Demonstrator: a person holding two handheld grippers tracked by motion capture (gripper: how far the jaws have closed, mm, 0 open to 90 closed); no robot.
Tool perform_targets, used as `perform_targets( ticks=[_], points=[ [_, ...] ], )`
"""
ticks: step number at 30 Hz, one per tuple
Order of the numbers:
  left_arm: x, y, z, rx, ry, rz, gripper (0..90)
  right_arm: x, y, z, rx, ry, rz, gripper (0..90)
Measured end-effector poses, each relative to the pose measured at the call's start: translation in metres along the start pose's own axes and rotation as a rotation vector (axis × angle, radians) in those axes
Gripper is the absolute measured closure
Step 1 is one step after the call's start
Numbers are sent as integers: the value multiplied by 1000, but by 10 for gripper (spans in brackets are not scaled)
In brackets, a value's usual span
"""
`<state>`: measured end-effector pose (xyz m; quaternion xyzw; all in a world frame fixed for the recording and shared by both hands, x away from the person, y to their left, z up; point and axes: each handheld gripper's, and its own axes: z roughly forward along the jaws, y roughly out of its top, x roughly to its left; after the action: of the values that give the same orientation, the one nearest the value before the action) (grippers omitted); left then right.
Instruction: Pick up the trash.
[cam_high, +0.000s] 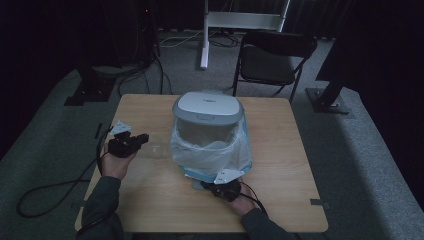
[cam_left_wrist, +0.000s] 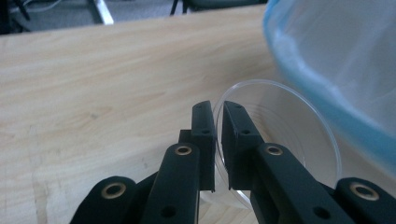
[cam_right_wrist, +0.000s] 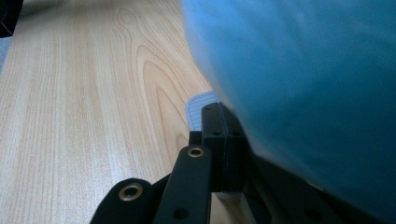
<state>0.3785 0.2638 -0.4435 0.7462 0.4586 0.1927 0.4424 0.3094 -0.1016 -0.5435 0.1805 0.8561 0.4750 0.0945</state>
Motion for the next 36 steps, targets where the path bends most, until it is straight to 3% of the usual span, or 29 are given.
perform_targets(
  ticks=[9, 31, 36],
  points=[
    [-7, 11, -16, -92, -65, 20, 846, 0, 0, 0, 0, 1, 1, 900],
    [-19, 39, -53, -235, -138, 33, 847, 0, 0, 0, 0, 3, 0, 900],
    [-18, 44, -61, -261, -177, 27, 847, 0, 0, 0, -1, 4, 3, 900]
  ],
)
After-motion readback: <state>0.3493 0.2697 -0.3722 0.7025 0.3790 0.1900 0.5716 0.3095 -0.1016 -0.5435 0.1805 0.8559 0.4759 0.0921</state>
